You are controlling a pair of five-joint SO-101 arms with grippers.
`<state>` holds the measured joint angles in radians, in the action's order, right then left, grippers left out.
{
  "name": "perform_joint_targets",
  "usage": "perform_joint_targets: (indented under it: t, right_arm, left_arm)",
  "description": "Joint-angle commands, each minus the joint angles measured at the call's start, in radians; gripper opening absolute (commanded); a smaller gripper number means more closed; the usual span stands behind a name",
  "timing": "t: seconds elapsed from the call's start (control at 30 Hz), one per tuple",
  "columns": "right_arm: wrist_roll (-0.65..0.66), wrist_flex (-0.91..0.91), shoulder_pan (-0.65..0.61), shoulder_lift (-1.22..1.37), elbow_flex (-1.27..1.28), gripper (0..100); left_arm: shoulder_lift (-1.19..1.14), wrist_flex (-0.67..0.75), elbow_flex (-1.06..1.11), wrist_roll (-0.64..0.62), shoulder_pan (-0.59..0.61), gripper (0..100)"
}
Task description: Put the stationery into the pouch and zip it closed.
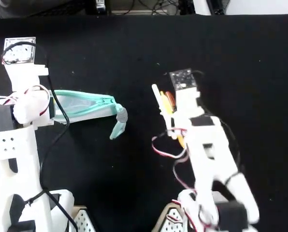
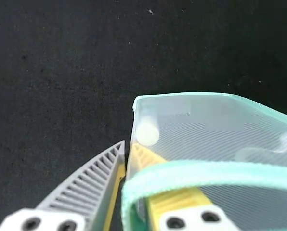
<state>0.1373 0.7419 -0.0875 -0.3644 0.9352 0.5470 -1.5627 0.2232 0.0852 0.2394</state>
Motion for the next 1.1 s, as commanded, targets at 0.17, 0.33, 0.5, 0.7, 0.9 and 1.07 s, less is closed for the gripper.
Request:
perform_joint_targets:
  t: [0.17, 0.33, 0.5, 0.7, 0.9, 1.07]
  right_arm:
    - [-0.002, -0.041, -0.094, 0.297, -0.168, 17.8]
    - [0.054, -0.011, -0.094, 0.344, -0.203, 17.7]
    - [0.110, 0.025, -0.095, 0.341, -0.199, 17.6]
    - [0.126, 0.025, -0.098, 0.340, -0.185, 17.6]
    - [0.249, 0.195, -0.129, 0.285, -0.171, 17.6]
    - [0.296, 0.269, -0.147, 0.067, -0.048, 17.6]
  left_arm:
    - [-0.015, 0.041, 0.079, 0.014, 0.018, 3]
    - [-0.015, 0.041, 0.082, 0.014, 0.018, 3]
    - [-0.015, 0.041, 0.082, 0.014, 0.019, 3]
    - [-0.015, 0.041, 0.082, 0.014, 0.022, 3]
    - [-0.015, 0.041, 0.082, 0.014, 0.024, 3]
    - [-0.015, 0.041, 0.082, 0.014, 0.024, 3]
